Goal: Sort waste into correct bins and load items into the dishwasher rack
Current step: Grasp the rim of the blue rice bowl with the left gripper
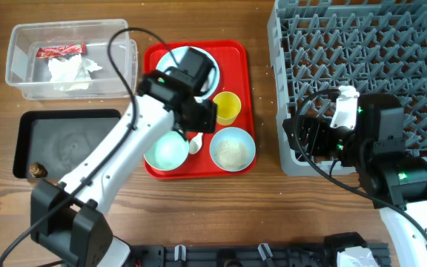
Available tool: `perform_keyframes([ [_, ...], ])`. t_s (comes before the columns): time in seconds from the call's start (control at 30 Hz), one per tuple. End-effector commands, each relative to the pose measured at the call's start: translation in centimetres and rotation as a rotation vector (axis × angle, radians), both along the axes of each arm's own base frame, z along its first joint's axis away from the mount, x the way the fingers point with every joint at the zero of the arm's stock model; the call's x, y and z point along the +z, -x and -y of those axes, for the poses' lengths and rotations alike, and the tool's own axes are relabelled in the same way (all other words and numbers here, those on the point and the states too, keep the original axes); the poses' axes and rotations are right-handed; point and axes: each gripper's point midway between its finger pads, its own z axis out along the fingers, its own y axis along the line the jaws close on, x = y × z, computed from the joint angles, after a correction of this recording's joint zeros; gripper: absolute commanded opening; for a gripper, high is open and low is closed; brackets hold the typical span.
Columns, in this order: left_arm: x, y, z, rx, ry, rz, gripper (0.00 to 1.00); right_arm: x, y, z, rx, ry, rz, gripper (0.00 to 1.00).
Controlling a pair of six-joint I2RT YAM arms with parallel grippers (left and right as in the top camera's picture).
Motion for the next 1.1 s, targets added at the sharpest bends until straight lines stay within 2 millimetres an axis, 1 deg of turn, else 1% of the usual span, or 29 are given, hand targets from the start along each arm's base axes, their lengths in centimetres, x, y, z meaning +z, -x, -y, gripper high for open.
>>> perform_keyframes([
  [0.0,-0.8,1.9,3.1,-0.132,0.007,-0.006,0.65,0.6,-0.3,0.1,-0.006,0.003,0.016,1.0],
  [0.1,-2.0,3.4,5.5,-0.208,-0.002,-0.016,0.65,0.6,-0.4,0.2,-0.011,0.012,0.02,1.0],
  [0.2,-3.3,4.4,7.9,-0.315,-0.033,0.009,0.65,0.5,-0.6,1.0,-0.044,0.048,0.025,1.0],
  [0.3,-4.8,4.9,9.5,-0.417,-0.077,0.043,0.65,0.4,-0.9,1.7,-0.075,0.081,0.031,1.0],
  [0.4,-6.9,5.5,10.9,-0.497,-0.118,0.049,0.65,1.0,-1.4,2.0,-0.072,0.101,0.072,1.0],
  [0.5,-8.4,5.7,11.4,-0.511,-0.137,0.04,0.65,2.5,-1.8,2.0,-0.078,0.094,0.13,1.0],
  [0.53,-9.0,5.4,11.2,-0.508,-0.161,0.045,0.63,3.9,-1.9,2.1,-0.083,0.09,0.179,1.0],
  [0.63,-9.9,4.8,10.8,-0.5,-0.203,0.053,0.58,6.1,-1.6,2.3,-0.09,0.091,0.257,1.0],
  [0.7,-10.4,4.8,10.9,-0.501,-0.207,0.048,0.51,7.7,-1.0,2.8,-0.106,0.109,0.316,1.0],
  [0.73,-10.6,4.7,11.0,-0.501,-0.207,0.048,0.49,8.5,-0.7,3.2,-0.121,0.114,0.343,1.0],
  [0.83,-10.6,4.6,11.2,-0.5,-0.201,0.056,0.42,10.0,0.3,3.9,-0.156,0.125,0.404,1.0],
  [0.87,-10.5,4.5,11.3,-0.499,-0.196,0.061,0.37,10.7,0.9,4.2,-0.169,0.128,0.433,1.0],
  [0.93,-10.5,4.4,11.4,-0.499,-0.194,0.064,0.26,11.4,1.4,4.6,-0.184,0.13,0.461,1.0],
  [0.97,-10.5,4.4,11.4,-0.499,-0.193,0.065,0.23,11.6,1.6,4.7,-0.193,0.132,0.472,1.0],
  [1.07,-10.6,4.5,11.4,-0.497,-0.191,0.06,0.2,12.1,2.0,5.1,-0.209,0.139,0.491,1.0],
])
